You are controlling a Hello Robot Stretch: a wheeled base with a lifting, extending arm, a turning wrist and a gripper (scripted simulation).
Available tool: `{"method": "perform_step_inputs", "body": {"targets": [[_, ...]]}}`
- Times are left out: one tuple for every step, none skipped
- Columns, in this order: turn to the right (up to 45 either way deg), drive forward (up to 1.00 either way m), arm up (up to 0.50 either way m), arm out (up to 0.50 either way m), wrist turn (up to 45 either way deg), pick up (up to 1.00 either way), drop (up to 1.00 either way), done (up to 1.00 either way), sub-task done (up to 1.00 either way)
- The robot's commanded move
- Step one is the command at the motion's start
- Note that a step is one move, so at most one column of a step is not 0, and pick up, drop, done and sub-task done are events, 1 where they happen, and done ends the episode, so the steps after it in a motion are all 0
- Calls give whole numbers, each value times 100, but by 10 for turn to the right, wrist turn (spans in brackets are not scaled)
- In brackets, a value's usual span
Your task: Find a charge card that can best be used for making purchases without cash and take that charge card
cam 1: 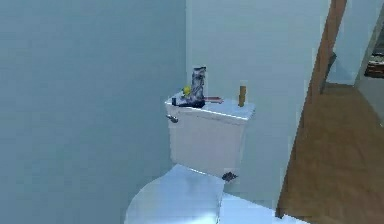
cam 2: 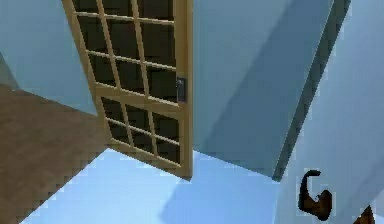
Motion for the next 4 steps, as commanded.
{"method": "perform_step_inputs", "body": {"targets": [[450,0,0,0,0,0,0,0,0],[90,0,0,0,0,0,0,0,0],[0,100,0,0,0,0,0,0,0],[0,20,0,0,0,0,0,0,0]]}}
